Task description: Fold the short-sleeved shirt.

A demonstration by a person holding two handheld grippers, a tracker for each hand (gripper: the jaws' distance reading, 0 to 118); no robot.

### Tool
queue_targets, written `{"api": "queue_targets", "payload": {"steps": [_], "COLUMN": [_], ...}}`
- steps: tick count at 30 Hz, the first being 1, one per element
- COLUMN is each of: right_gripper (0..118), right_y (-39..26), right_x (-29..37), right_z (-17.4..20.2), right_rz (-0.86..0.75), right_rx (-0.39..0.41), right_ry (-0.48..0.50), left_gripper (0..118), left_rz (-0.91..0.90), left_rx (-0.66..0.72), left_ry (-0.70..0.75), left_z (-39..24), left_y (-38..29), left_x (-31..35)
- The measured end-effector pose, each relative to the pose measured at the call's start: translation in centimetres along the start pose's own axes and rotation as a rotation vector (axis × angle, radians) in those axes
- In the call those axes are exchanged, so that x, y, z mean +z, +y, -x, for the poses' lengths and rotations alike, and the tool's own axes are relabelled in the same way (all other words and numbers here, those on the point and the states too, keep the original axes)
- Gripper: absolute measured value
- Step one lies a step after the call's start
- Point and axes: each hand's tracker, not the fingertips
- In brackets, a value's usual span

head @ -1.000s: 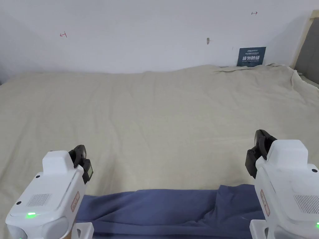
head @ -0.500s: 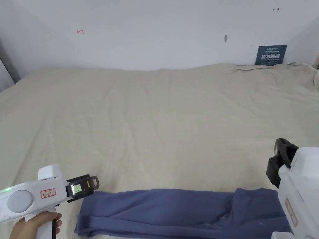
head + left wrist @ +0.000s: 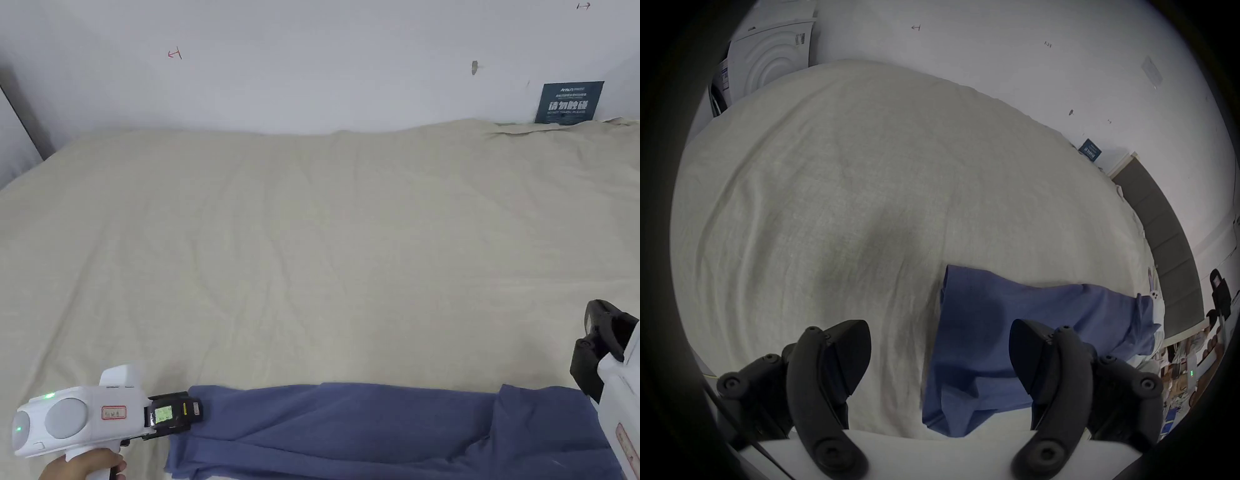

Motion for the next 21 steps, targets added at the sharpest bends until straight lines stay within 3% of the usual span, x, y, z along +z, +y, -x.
{"api": "queue_targets", "payload": {"steps": [2, 7, 11, 15, 21], "right_gripper": [0, 0, 0, 0, 0], "right_y": [-0.1, -0.1, -0.3, -0.6, -0.5], "right_x": [-0.1, -0.3, -0.5, -0.6, -0.4], "right_z": [-0.1, -0.4, -1.0, -1.4, -1.2], "right_rz": [0.009, 0.018, 0.024, 0.026, 0.032], "right_rx": [0.000, -0.001, -0.010, -0.011, -0.017], "right_ry": [-0.002, -0.005, -0.004, -0.006, -0.004], "left_gripper": [88, 62, 56, 25, 8], "left_rz": [0.018, 0.070, 0.077, 0.080, 0.072], "left_rx": [-0.010, -0.055, -0.078, -0.072, -0.084], "left_ry": [-0.002, -0.005, 0.019, -0.012, -0.011], "left_z": [-0.4, -1.4, -1.4, -0.9, -1.7], "left_y": [0.0, -0.4, -0.5, -0.3, -0.4], "left_x": [-0.7, -2.1, -2.3, -2.2, -1.7]}}
